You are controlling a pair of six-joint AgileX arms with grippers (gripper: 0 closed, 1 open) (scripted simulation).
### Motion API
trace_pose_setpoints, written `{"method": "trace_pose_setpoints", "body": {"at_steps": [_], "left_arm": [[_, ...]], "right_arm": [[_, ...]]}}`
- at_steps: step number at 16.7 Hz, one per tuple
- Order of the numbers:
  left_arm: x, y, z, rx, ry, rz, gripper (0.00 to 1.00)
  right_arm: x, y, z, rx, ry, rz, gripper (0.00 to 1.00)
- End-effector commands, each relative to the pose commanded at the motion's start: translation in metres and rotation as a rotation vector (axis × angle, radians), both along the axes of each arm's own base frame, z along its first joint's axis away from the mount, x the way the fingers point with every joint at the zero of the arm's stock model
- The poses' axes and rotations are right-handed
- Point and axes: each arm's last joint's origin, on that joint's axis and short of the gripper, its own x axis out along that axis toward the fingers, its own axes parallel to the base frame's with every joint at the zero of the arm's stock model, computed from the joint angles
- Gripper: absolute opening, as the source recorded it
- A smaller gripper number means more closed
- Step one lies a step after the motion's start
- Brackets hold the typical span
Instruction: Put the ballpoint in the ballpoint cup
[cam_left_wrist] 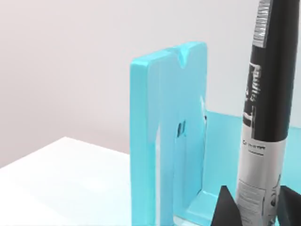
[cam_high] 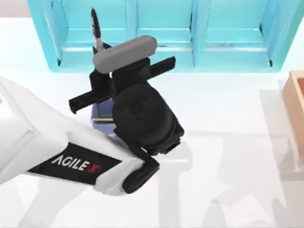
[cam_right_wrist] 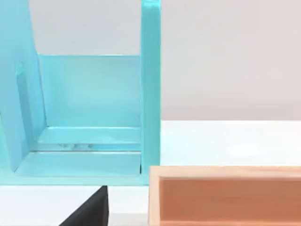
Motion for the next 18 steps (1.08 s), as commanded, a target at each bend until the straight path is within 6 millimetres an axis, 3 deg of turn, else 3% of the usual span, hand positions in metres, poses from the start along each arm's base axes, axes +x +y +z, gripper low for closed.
{"method": "trace_pose_setpoints", "body": {"at_steps": [1, 14, 18], "left_arm": [[0.0000, 0.0000, 0.0000, 0.000, 0.000, 0.000, 0.00], [0.0000, 0.0000, 0.0000, 0.000, 0.000, 0.000, 0.98], [0.0000, 0.0000, 0.0000, 0.000, 0.000, 0.000, 1.00]], "right_arm": [[0.0000, 0.0000, 0.0000, 0.000, 0.000, 0.000, 1.00], [0.0000, 0.0000, 0.0000, 0.000, 0.000, 0.000, 1.00], [0.0000, 0.0000, 0.0000, 0.000, 0.000, 0.000, 1.00]]}}
